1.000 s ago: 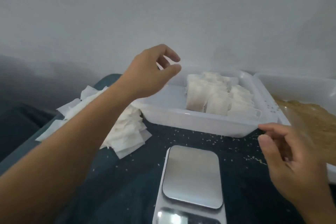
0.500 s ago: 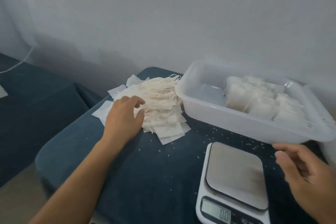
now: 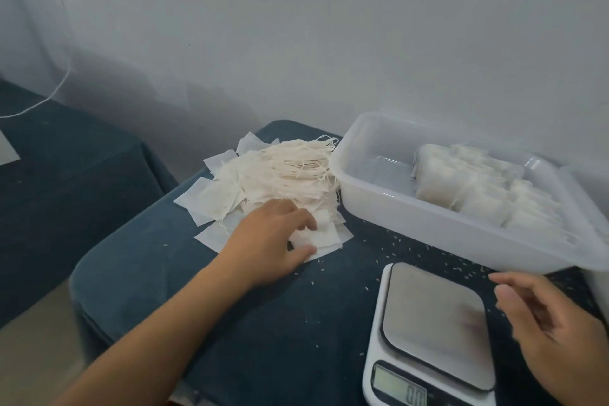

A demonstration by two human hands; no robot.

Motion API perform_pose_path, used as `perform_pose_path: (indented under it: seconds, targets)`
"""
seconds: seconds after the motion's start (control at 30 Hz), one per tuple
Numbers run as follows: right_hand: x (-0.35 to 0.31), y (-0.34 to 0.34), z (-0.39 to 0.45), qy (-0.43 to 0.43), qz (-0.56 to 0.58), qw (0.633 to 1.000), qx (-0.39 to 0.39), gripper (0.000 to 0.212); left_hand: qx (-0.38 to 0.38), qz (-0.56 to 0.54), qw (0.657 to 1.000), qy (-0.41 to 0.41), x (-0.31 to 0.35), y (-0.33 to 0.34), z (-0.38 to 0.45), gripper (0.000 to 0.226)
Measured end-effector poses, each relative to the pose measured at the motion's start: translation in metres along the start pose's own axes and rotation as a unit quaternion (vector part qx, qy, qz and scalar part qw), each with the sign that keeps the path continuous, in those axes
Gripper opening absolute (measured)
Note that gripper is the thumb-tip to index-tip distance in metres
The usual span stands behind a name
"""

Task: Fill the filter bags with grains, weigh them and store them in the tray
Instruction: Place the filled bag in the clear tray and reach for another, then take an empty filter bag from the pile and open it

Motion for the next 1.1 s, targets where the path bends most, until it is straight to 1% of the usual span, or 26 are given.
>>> perform_pose_path:
  seconds: [0.1, 0.2, 0.3, 0.43, 0.53, 0.6, 0.67, 0.73, 0.8, 0.87, 0.93, 0.97, 1.0, 1.03, 1.1]
  targets:
    - [0.004, -0.001, -0.001, 0.002, 0.003, 1.000, 0.005, 0.017, -0.027, 0.030, 0.999, 0.008, 0.005, 0.013, 0.002, 0.029]
    - [0.003, -0.005, 0.000, 0.000, 0.011, 1.000, 0.010, 0.016, -0.014, 0.046, 0.999, 0.006, 0.004, 0.014, 0.003, 0.020]
    - [-0.004, -0.005, 0.000, -0.008, 0.022, 1.000, 0.001, 0.016, 0.000, 0.045, 0.999, -0.012, -0.001, 0.012, 0.001, 0.012]
    - [-0.013, -0.004, -0.002, -0.032, 0.031, 0.999, -0.002, 0.016, 0.042, -0.025, 0.998, -0.037, 0.003, -0.002, 0.001, 0.008]
    - [-0.012, -0.005, -0.001, -0.034, 0.049, 0.998, 0.001, 0.015, 0.077, -0.100, 0.992, -0.022, 0.030, -0.015, 0.003, 0.016]
    - [-0.011, -0.004, -0.001, -0.028, 0.056, 0.998, -0.001, 0.015, 0.087, -0.157, 0.984, -0.006, 0.054, -0.020, 0.006, 0.015]
    - [-0.012, -0.003, -0.001, -0.024, 0.062, 0.998, -0.004, 0.016, 0.098, -0.225, 0.969, 0.017, 0.080, -0.023, 0.012, 0.011]
    - [-0.013, 0.000, -0.002, -0.018, 0.091, 0.996, -0.012, 0.022, 0.095, -0.291, 0.951, 0.034, 0.104, -0.021, 0.022, 0.011]
    - [-0.012, 0.002, 0.000, -0.008, 0.146, 0.989, -0.020, 0.026, 0.051, -0.348, 0.935, 0.042, 0.126, -0.007, 0.036, 0.009]
    - [-0.008, 0.003, 0.002, 0.012, 0.215, 0.976, -0.034, 0.030, -0.036, -0.414, 0.908, 0.054, 0.150, 0.016, 0.050, 0.011]
    - [-0.004, 0.006, 0.004, 0.042, 0.276, 0.958, -0.057, 0.037, -0.113, -0.497, 0.859, 0.052, 0.172, 0.038, 0.058, 0.014]
    - [-0.004, 0.007, 0.005, 0.054, 0.297, 0.951, -0.068, 0.035, -0.136, -0.539, 0.830, 0.044, 0.180, 0.047, 0.060, 0.014]
    - [-0.004, 0.007, 0.005, 0.061, 0.313, 0.945, -0.073, 0.030, -0.147, -0.573, 0.806, 0.034, 0.185, 0.055, 0.062, 0.015]
    - [-0.003, 0.007, 0.006, 0.067, 0.326, 0.940, -0.074, 0.024, -0.148, -0.592, 0.792, 0.024, 0.186, 0.062, 0.063, 0.015]
    - [0.000, 0.006, 0.007, 0.079, 0.355, 0.929, -0.063, 0.021, -0.132, -0.594, 0.794, 0.006, 0.182, 0.073, 0.062, 0.013]
Point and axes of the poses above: each hand's wrist, its own z-axis towards the middle knuckle, its own y-axis out of the palm, x = y × z, the point moved 9 cm from there along z, towards the middle knuckle, and after that the axes turned 3 degrees about y, right-handed, at the moved point
